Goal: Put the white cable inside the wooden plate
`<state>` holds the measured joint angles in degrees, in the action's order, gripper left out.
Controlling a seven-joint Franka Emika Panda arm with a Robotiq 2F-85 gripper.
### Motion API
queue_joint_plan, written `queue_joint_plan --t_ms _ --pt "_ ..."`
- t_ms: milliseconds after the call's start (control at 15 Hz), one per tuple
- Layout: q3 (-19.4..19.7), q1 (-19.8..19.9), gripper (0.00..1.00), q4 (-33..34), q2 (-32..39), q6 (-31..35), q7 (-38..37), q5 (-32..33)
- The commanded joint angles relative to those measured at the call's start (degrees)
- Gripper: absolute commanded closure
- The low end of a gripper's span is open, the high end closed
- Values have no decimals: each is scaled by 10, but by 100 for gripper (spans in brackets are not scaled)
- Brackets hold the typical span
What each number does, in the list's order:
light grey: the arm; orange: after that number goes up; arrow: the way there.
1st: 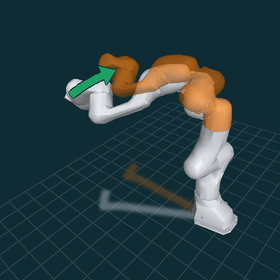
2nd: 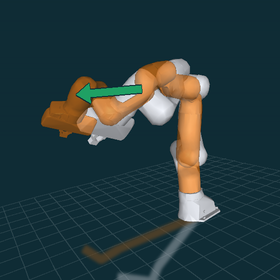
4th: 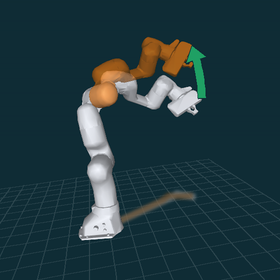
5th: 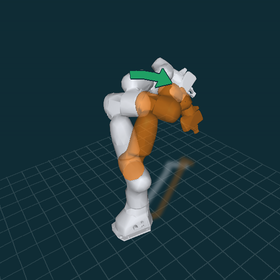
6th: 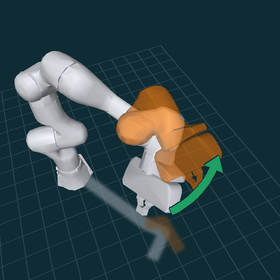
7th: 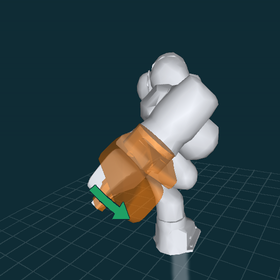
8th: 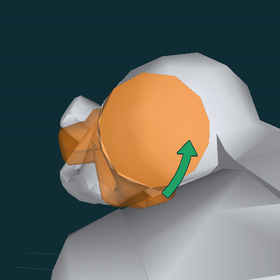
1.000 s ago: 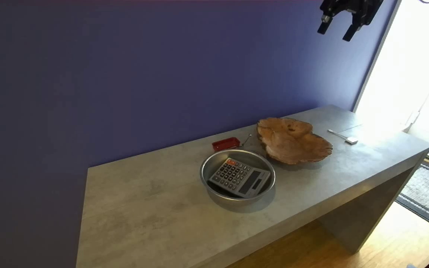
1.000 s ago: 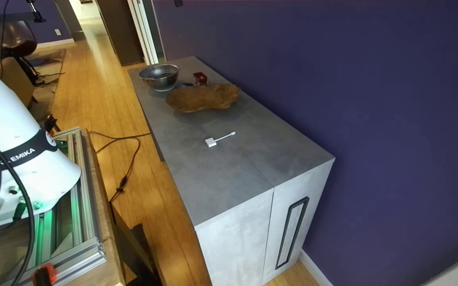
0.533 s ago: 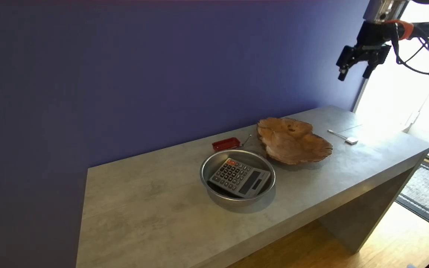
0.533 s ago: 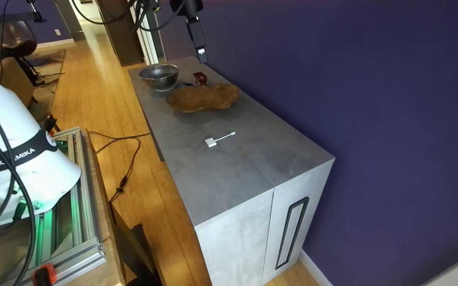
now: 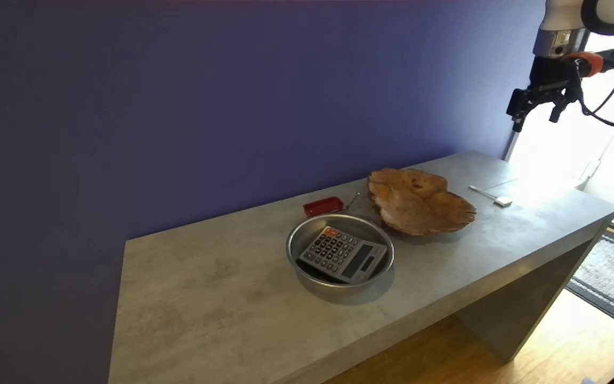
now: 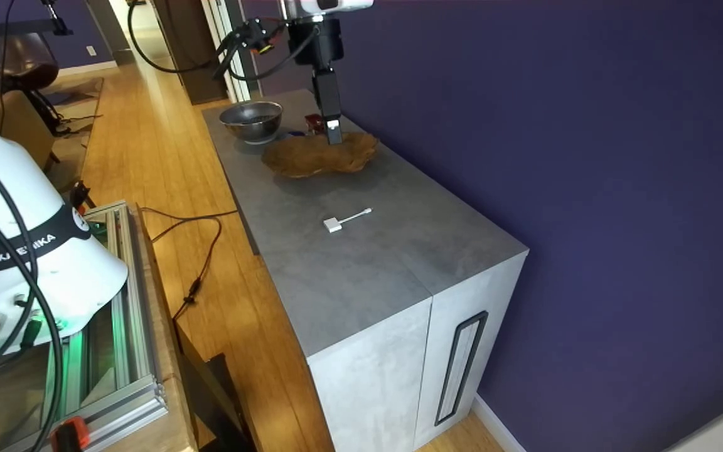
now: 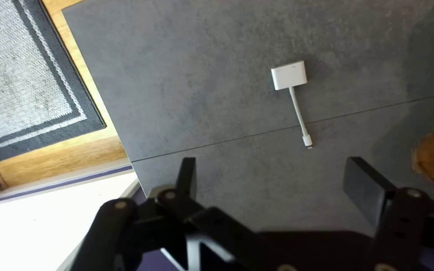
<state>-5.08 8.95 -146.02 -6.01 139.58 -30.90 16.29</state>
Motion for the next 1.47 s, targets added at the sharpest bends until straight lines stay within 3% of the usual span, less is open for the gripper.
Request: queue_joint_plan --t_ms 0,267,467,867,1067,1200,1400 --pt "16 -10 0 -21 1 64 -10 81" --pt "21 -8 0 -40 43 124 -82 156" --pt "33 -25 0 -46 82 114 -94 145" --pt "63 -37 0 -40 174 189 85 11" --pt "88 -62 0 -42 169 177 84 9" --pt "78 -57 0 -45 173 196 114 -24" --pt "77 -81 0 -32 205 225 93 -54"
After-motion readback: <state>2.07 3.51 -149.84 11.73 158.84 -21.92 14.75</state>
